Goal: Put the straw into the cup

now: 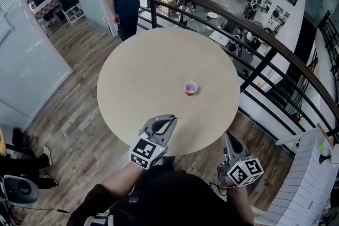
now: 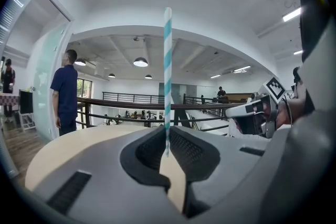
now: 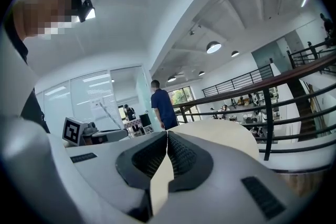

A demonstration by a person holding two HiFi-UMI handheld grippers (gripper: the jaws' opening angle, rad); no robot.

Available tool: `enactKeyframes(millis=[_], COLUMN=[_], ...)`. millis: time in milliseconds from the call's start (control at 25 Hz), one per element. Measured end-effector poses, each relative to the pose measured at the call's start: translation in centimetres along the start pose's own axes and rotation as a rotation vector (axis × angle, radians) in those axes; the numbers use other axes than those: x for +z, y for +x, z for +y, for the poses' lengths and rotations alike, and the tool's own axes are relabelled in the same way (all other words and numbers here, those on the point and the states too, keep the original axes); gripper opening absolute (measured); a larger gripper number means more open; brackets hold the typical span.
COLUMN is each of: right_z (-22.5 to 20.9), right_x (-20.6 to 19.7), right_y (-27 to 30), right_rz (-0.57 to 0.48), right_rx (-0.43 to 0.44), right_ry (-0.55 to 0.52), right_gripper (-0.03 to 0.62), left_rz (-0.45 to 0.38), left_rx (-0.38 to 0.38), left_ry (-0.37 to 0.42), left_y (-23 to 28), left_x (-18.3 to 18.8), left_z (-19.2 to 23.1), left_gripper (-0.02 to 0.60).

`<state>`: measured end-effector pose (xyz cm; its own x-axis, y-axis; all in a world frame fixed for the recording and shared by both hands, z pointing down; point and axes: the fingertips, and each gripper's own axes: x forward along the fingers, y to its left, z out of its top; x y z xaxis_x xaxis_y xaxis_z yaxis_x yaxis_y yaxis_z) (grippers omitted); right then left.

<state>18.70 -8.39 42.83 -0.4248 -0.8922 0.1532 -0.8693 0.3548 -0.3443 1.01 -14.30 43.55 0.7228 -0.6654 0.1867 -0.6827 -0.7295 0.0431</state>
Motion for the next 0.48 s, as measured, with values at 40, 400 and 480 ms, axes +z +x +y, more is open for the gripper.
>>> enactKeyframes(millis=[40, 400, 480], right_z=[-0.1, -2.0, -2.9], right_x=[0.4, 0.9, 0.8], right_y=[1.0, 7.7, 8.9], right_rz=[-0.002, 0.023, 0.035], right_rx=[-0.001, -0.012, -0.010], right_ry=[-0.004, 0.043, 0.051], right_gripper=[0.022, 0.021, 0.021], left_rz=[-0.004, 0.029, 0.039], left_rx=[-0.001, -0.030, -0.026], left_ry=[0.000, -0.004, -0.013], left_y=[0.6, 5.3, 6.4], left_x=[0.2, 0.5, 0.6], left_z=[1.0, 6.7, 7.8], left_gripper=[0.028, 0.028, 0.028])
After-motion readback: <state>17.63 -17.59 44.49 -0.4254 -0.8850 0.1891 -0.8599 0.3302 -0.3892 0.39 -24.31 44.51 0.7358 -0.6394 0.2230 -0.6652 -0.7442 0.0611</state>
